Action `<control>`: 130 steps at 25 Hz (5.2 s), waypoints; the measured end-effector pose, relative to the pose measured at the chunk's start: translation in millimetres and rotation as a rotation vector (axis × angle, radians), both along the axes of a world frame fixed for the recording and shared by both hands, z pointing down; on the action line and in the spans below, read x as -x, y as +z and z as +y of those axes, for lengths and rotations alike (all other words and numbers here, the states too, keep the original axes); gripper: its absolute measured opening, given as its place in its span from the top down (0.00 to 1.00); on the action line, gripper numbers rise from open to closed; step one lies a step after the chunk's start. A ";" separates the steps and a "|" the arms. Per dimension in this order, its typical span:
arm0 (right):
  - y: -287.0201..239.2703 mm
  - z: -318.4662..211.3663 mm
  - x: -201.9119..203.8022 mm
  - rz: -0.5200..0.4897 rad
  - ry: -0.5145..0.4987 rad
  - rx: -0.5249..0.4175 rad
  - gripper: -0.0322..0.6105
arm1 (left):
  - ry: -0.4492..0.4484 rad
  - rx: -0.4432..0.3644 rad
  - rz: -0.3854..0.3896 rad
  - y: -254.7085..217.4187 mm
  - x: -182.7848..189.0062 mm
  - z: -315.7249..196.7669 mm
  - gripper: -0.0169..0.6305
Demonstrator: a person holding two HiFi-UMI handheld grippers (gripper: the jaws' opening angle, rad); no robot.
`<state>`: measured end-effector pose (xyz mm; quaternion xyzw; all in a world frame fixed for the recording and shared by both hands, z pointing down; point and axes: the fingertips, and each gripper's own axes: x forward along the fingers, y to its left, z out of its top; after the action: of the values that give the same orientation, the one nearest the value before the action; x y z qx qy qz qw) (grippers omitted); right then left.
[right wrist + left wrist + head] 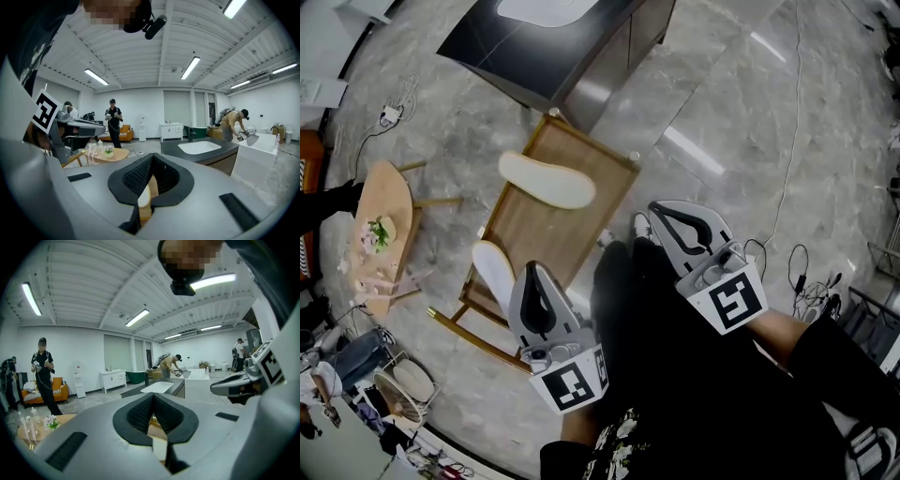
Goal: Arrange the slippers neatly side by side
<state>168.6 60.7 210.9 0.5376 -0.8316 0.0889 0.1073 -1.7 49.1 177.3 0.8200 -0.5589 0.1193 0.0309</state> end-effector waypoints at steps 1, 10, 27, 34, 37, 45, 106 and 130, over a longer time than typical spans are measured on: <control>-1.6 -2.1 3.0 0.000 0.003 -0.006 0.95 | 0.009 0.000 -0.002 0.2 0.9 -1.3 0.97; -9.3 -17.1 22.4 0.020 0.039 -0.012 0.95 | 0.064 -0.015 0.005 -3.7 15.5 -26.4 0.97; -11.9 -45.4 109.6 0.046 -0.056 -0.030 0.95 | -0.022 -0.018 0.050 9.2 97.6 -40.2 0.97; -6.5 -47.1 128.4 0.054 -0.070 0.001 0.95 | 0.004 -0.024 0.084 17.5 108.4 -39.9 0.97; 1.0 -47.9 130.0 0.065 -0.085 0.029 0.95 | -0.008 -0.003 0.086 22.6 108.4 -41.0 0.97; 12.4 -77.2 131.9 0.087 -0.154 0.036 0.95 | -0.085 0.043 0.075 38.2 115.4 -60.5 0.97; 240.2 -197.5 158.2 0.017 -0.574 0.493 0.75 | -0.347 0.488 0.070 232.7 66.8 -92.9 0.90; 259.2 -187.2 169.9 -0.029 -0.568 0.673 0.85 | -0.366 0.464 0.026 235.5 79.8 -86.7 0.97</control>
<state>-1.3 -126.5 470.1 0.2213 -0.8725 0.3293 0.2852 -81.5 -37.7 412.8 0.6780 -0.6549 0.2258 0.2458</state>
